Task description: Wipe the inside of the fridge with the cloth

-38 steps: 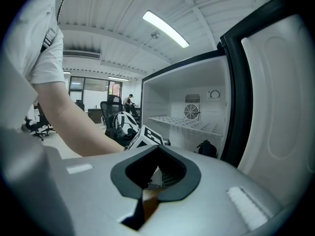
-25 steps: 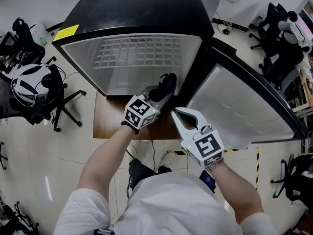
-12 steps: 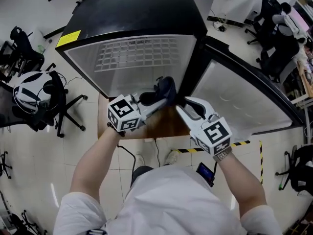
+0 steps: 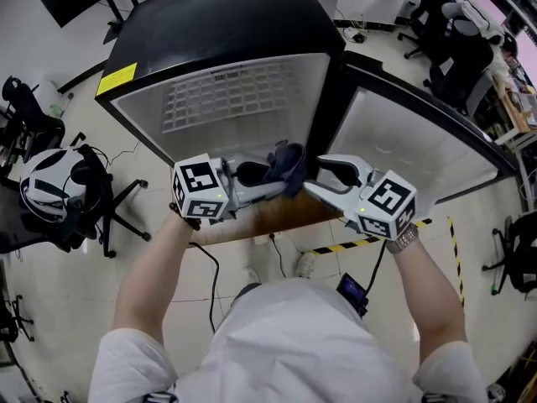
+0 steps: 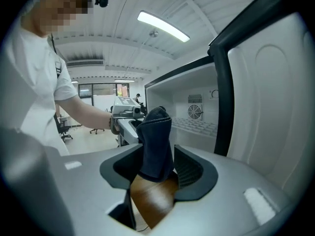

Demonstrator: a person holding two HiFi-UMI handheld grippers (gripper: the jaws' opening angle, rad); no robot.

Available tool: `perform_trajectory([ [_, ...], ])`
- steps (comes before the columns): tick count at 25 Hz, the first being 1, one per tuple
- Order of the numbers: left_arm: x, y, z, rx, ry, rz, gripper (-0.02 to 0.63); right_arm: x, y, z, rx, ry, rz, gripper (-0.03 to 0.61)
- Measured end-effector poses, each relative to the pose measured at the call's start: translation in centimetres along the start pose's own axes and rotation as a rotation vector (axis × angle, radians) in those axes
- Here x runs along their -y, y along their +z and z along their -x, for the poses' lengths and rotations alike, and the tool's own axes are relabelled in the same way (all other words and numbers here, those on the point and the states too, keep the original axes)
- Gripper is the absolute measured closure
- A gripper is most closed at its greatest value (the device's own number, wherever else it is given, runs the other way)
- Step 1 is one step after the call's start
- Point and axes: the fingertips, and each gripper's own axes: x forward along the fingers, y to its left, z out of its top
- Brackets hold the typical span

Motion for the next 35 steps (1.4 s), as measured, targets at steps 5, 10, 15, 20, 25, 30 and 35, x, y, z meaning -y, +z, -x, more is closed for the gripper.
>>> perform_trajectory([
  [5,2.7,0.2,-0.6,-0.029,-0.142,0.026,0.548,-2.7,-0.2,0.5,-0.031,0.127,-0.034,0.383],
  [10,4.8,0.3,-1.2,-0.056,-0.252,0.046,0.548,-4.7,-0.1,1.2,-0.035,0.205,-0.045,0.383],
  [15,6.4,0.9,-2.1,-0.068,-0.34,0.046,0.548,-5.8,0.4,2.1,-0.012,0.25,-0.069,0.383],
  [20,7.6,1.0,-2.6,-0.081,-0.392,0.069,0.548,-6.9,0.3,3.0,0.014,0.303,-0.114,0.392],
  [25,8.8,0.6,-3.1,-0.124,-0.451,0.089,0.548,-8.1,-0.2,3.7,0.019,0.35,-0.144,0.433],
  [30,8.5,0.4,-3.7,-0.145,-0.421,0.06,0.545,-7.5,-0.5,4.3,0.047,0.288,-0.151,0.476],
  [35,6.3,1.1,-4.5,-0.122,-0.291,-0.005,0.514,-5.4,-0.2,4.6,0.062,0.14,-0.106,0.485],
])
